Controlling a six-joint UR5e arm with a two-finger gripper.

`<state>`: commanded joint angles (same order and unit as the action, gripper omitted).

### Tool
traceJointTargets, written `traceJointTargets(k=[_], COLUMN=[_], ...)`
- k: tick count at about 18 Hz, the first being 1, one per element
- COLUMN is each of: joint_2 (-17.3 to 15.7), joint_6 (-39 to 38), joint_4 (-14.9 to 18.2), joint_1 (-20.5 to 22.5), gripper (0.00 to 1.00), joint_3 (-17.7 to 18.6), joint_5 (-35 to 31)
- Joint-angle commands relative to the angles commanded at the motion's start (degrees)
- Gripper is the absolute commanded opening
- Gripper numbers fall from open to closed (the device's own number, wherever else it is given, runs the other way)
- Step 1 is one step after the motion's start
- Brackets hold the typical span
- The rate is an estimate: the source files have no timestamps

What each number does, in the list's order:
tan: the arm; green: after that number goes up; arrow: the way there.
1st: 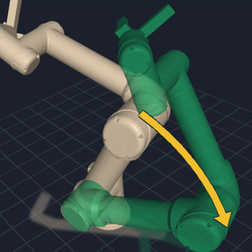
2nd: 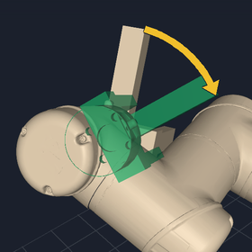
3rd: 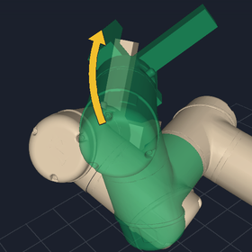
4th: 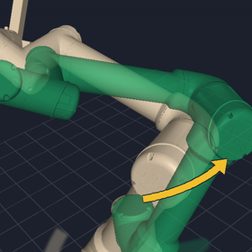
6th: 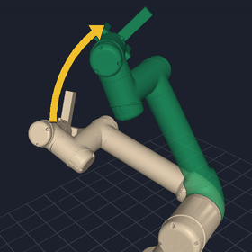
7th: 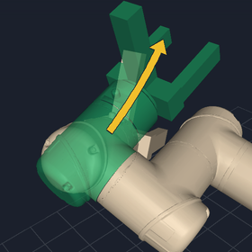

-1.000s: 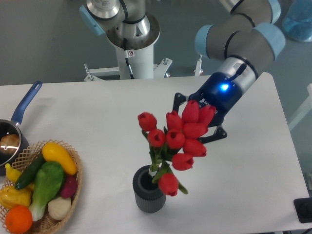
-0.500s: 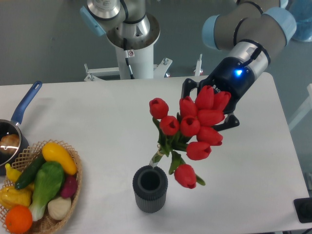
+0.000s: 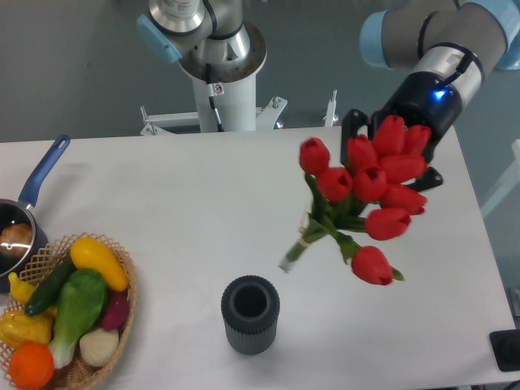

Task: Pick up the flowers from the vase
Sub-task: 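Carry the tulips away from the vase and lower them slightly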

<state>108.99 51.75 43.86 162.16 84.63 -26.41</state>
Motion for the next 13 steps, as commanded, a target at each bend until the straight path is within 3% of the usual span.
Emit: traceJointTargets(k=[3, 6, 10, 13], joint_2=[-0.27, -0.09, 0.17, 0.44], joint_6=[2.03, 6.33, 14.41, 17.07], joint_4=[0.00, 0.09, 0.18, 0.18], joint_1=[-0.26, -0.35, -0.35, -0.79], gripper=[0.01, 0.08, 0.08, 0.08], joint_3=[0.44, 1.23, 4.30, 4.66], joint_5=[-6.71, -11.81, -16.38, -24.27])
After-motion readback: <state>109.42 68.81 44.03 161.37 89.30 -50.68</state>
